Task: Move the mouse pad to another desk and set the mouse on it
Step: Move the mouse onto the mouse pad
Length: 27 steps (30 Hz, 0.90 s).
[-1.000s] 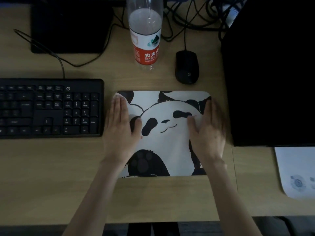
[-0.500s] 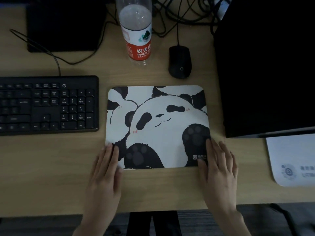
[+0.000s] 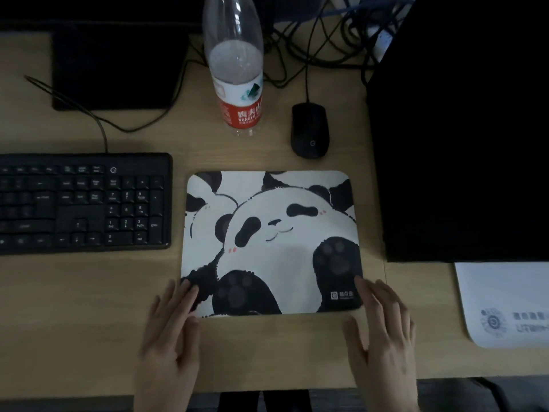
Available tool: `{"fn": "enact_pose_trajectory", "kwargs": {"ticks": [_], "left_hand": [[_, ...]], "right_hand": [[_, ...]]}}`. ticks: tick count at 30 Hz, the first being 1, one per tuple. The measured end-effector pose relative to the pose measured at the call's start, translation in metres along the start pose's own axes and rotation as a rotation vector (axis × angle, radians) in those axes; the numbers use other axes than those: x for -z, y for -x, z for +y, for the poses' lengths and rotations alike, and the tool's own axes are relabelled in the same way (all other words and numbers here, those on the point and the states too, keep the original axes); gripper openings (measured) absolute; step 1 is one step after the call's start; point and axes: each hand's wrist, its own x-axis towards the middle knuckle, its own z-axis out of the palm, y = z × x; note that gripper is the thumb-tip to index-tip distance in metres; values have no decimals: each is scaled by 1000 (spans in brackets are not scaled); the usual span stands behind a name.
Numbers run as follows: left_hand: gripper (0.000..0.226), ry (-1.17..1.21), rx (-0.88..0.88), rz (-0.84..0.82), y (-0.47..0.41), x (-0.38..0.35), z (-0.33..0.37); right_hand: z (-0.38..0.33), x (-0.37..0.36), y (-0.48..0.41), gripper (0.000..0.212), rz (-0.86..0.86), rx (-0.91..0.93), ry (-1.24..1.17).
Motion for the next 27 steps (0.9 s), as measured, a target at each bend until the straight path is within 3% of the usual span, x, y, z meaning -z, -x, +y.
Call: {"fn": "enact_pose_trajectory", "kwargs": {"ticks": [5, 11, 17, 22, 24, 27], "left_hand": [[36, 489, 430, -13, -67, 0, 54], [29, 1362, 1090, -285, -154, -29, 109], [5, 1483, 1275, -267, -196, -57, 127], [36, 1522, 1339, -205, -205, -70, 128], [22, 1513, 1341, -170, -208, -74, 128], [30, 1486, 1332, -115, -214, -81, 130]], "right_hand": [[-44, 14, -86, 44, -44, 58, -112], [-69, 21, -212, 43, -72, 42, -167], [-60, -12, -274, 43, -264, -70, -150], [-49, -41, -288, 47, -318, -129, -229], [-45, -50, -290, 48, -298, -127, -208], [-43, -57, -291, 44, -235, -121, -215]]}}
